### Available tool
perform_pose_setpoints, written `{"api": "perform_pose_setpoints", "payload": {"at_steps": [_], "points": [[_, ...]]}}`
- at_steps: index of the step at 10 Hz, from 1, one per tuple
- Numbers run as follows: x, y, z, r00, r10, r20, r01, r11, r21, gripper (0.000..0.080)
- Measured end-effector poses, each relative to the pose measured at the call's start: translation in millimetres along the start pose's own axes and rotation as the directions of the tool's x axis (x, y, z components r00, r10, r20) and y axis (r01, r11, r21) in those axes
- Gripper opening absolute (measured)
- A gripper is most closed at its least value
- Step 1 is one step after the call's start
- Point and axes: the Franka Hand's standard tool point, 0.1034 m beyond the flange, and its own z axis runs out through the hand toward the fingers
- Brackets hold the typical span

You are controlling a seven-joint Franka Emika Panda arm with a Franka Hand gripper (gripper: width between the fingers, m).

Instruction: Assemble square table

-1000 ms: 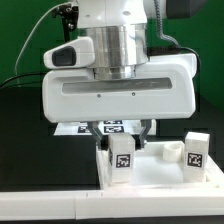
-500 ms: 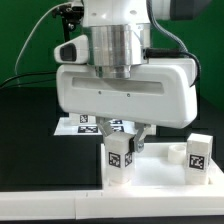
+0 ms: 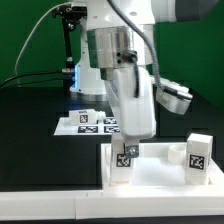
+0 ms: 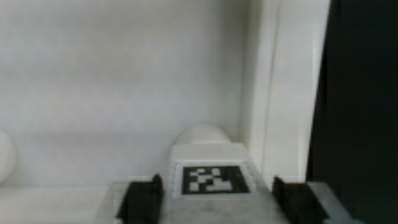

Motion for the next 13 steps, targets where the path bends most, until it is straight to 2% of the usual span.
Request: {"api": "perform_pose_setpoints", "payload": {"at_steps": [2, 3, 4, 5, 6, 8, 9, 10, 11, 13], "points": [[0.3, 0.4, 0.7, 0.998, -0.060, -0.001, 0.060, 0.998, -0.002, 0.0285], [1.8, -0.1, 0.7, 0.976, -0.219, -0.005, 0.219, 0.976, 0.002, 0.0438], [7.3, -2.3, 0.8, 0.926, -0.378, -0.023, 0.378, 0.926, 0.019, 0.0566], [8.1, -1.8, 0.9, 0.845, -0.534, -0.025, 0.535, 0.845, 0.007, 0.0566], [2.2, 0.4, 1.5, 0.787, -0.616, -0.026, 0.616, 0.788, -0.026, 0.0632], [5.3, 0.2, 1.6, 0.714, -0.699, -0.025, 0.699, 0.715, -0.026, 0.0645], [8.2, -1.2, 0.9, 0.592, -0.806, -0.033, 0.805, 0.593, -0.037, 0.0648], [15.3, -6.1, -1.2, 0.371, -0.927, -0.059, 0.926, 0.374, -0.056, 0.0648], [17.8, -8.2, -2.3, 0.269, -0.961, -0.064, 0.960, 0.273, -0.060, 0.0648], [17.2, -7.9, -1.8, 0.319, -0.946, -0.066, 0.945, 0.323, -0.057, 0.0618]]}}
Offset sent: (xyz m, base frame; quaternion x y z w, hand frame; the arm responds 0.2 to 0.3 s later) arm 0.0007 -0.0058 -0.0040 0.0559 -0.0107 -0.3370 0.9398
